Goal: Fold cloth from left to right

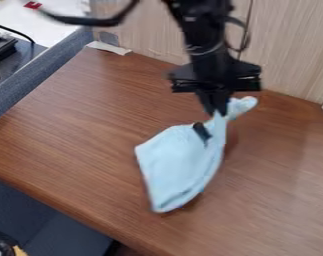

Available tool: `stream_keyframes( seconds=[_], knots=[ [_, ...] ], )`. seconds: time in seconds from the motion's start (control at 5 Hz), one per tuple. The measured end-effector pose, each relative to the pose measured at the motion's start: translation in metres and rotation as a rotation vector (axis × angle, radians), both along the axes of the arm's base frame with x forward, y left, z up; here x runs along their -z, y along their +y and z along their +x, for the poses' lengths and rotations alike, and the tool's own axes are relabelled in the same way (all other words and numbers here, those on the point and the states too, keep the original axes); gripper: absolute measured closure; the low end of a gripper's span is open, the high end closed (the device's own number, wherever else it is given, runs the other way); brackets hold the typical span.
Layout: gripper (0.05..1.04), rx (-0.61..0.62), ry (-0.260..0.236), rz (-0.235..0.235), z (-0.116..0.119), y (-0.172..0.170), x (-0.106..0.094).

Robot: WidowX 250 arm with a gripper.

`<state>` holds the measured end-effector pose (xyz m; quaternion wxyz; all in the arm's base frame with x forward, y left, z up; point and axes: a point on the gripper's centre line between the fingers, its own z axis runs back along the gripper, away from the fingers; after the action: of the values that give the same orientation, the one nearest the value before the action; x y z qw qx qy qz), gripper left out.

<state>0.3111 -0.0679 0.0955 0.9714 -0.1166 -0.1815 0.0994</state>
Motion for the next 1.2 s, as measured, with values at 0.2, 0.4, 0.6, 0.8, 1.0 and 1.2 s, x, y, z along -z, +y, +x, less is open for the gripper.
stream_keyframes(
  seconds=[0.2,0.4,0.6,0.8,1.0,1.2],
  knots=[
    [1.016,-0.051,0.007,0.032,-0.029,0.021,0.003],
    [1.016,-0.085,0.032,0.035,-0.044,0.031,0.013],
    [1.016,-0.131,0.050,0.045,-0.052,0.044,0.024],
    [1.016,-0.180,0.052,0.063,-0.056,0.060,0.032],
    [1.016,-0.199,0.130,0.070,-0.059,0.065,0.056],
    [1.016,-0.249,0.149,0.074,-0.059,0.069,0.072]
  ],
)
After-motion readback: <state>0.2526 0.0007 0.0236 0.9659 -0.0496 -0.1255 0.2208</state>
